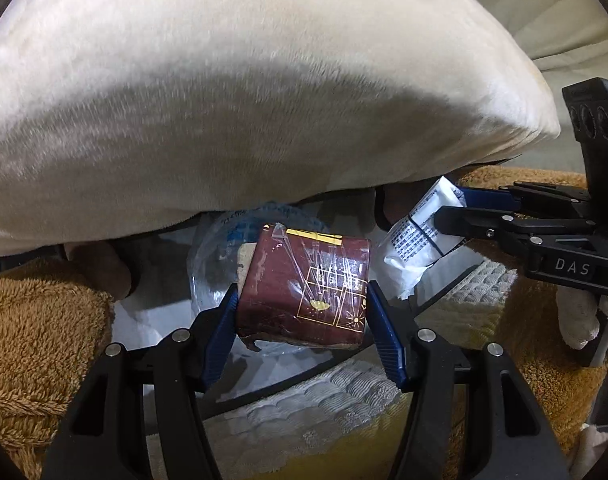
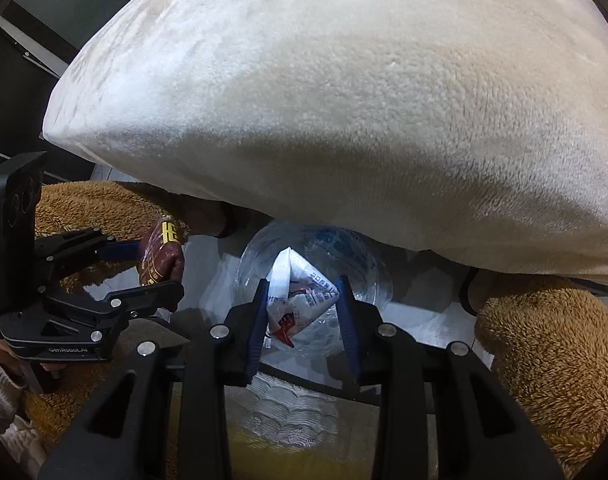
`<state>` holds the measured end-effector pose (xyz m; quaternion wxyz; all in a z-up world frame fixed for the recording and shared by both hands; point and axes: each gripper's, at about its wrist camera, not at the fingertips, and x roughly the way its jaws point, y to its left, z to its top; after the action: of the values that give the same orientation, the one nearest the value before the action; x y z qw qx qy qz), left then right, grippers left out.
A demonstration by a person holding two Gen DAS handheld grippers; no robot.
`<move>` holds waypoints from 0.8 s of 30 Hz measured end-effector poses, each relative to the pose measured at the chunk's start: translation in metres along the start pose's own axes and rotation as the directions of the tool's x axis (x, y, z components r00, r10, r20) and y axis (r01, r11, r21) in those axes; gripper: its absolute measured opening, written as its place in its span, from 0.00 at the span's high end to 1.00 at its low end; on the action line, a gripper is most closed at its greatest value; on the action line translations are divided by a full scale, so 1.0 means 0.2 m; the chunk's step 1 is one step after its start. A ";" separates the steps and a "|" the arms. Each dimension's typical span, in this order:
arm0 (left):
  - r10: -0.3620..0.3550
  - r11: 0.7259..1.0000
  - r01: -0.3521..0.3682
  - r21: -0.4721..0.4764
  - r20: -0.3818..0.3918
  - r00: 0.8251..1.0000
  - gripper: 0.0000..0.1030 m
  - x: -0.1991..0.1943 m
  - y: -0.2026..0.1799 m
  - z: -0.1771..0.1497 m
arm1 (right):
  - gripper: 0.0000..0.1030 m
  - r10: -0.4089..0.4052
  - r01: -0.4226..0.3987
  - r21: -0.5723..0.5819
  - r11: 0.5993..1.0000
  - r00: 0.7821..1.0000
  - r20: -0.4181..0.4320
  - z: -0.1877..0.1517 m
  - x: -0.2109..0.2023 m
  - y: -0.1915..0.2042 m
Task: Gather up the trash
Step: 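Carry the red box and white wrapper down over the clear bowl with both tools, then open the left tool dropping the red box while the right tool releases the wrapper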
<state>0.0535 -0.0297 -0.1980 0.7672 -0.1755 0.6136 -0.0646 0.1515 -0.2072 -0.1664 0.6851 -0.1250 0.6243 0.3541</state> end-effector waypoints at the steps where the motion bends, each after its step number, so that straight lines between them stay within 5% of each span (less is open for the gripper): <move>1: 0.000 1.000 0.000 -0.007 -0.012 1.000 0.42 0.01 0.01 0.00 | 0.67 0.002 -0.002 0.005 1.000 1.000 -0.009 0.00 0.01 0.00; 12: -0.032 0.999 0.028 -0.027 -0.128 0.991 0.42 0.12 -0.01 -0.02 | 0.67 -0.001 0.002 0.012 1.000 0.996 -0.091 0.01 0.12 0.02; 23: -0.008 1.000 0.006 -0.017 -0.128 0.992 0.41 0.13 -0.01 -0.04 | 0.62 0.016 -0.012 0.038 0.999 0.996 -0.092 0.01 0.12 0.01; 24: -0.005 1.000 0.002 -0.018 -0.130 0.991 0.33 0.13 -0.01 -0.04 | 0.61 0.022 -0.018 0.045 0.999 0.995 -0.092 0.01 0.12 0.00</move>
<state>0.0532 -0.0412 -0.2227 0.7237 -0.1790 0.6626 -0.0717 0.1524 -0.1971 -0.1882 0.6542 -0.1200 0.6643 0.3411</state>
